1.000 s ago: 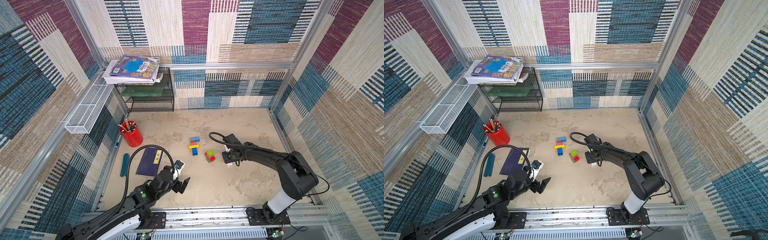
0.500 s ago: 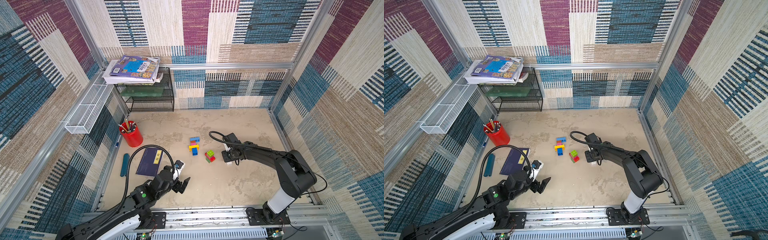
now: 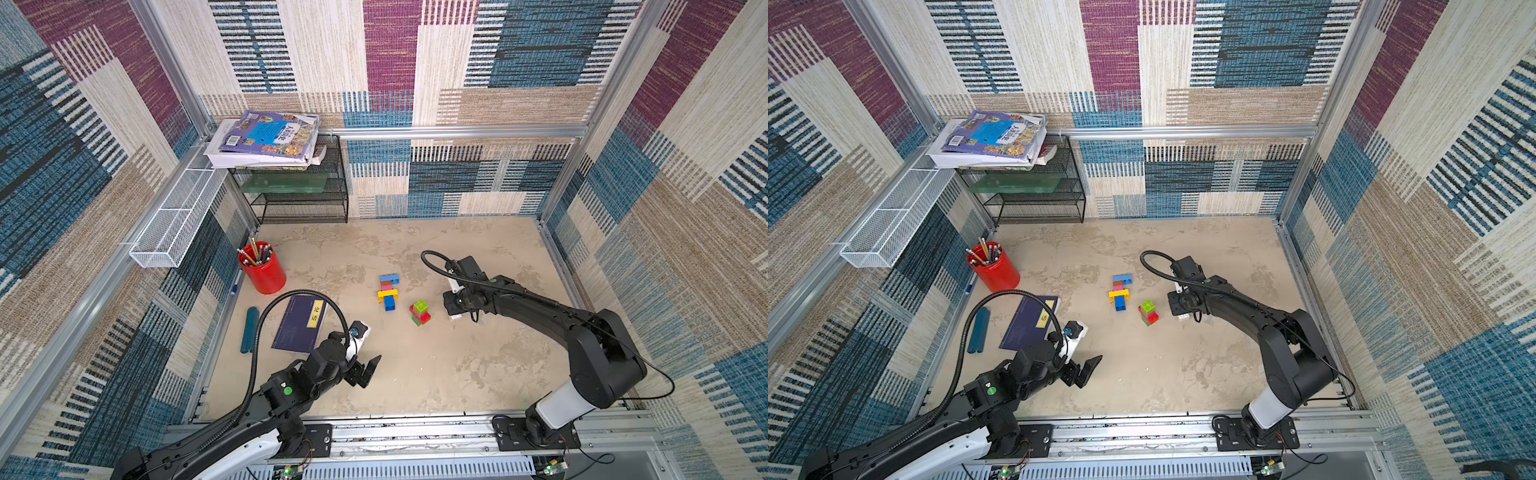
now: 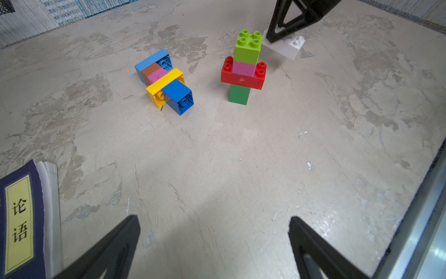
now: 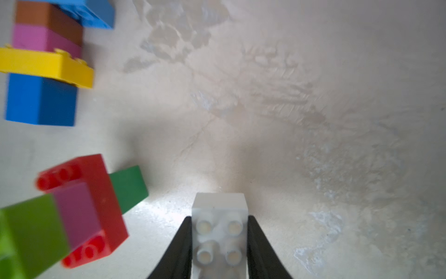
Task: Assemble the letter f with lego
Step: Pick up the lego brick from the center of the board, then assemble the lego brick with the lego brick.
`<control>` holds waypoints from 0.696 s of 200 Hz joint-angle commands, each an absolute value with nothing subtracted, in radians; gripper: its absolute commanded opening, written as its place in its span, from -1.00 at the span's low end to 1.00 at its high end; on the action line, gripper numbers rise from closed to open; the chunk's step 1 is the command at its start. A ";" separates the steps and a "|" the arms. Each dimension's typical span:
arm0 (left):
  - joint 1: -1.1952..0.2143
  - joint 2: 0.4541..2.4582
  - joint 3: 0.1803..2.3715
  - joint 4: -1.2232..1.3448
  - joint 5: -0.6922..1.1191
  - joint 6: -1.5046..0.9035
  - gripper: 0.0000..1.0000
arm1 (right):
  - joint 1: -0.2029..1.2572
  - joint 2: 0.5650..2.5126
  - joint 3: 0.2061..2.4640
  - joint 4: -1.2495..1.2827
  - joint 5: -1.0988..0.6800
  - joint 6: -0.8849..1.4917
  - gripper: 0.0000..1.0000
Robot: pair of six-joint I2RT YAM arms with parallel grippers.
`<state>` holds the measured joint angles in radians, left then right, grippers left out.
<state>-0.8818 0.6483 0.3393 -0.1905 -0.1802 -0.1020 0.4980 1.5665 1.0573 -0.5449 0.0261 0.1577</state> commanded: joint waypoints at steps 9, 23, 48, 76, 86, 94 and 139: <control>-0.881 0.646 0.350 -0.175 -0.179 -0.100 0.98 | 0.534 1.545 1.156 -0.655 -0.008 0.122 -0.35; -0.882 0.646 0.348 -0.176 -0.179 -0.101 0.98 | 0.558 1.548 1.214 -0.698 -0.005 0.109 -0.35; -0.882 0.639 0.349 -0.179 -0.181 -0.101 0.98 | 0.604 1.569 1.322 -0.787 0.010 0.087 -0.36; -0.883 0.635 0.348 -0.181 -0.185 -0.103 0.98 | 0.652 1.607 1.412 -0.863 0.025 0.061 -0.36; -0.882 0.633 0.347 -0.181 -0.186 -0.104 0.99 | 0.665 1.624 1.439 -0.886 0.039 0.055 -0.36; -0.881 0.633 0.347 -0.183 -0.187 -0.104 0.98 | 0.673 1.637 1.459 -0.903 0.048 0.050 -0.36; -0.881 0.634 0.345 -0.179 -0.190 -0.105 0.98 | 0.706 1.699 1.501 -0.941 0.073 0.028 -0.38</control>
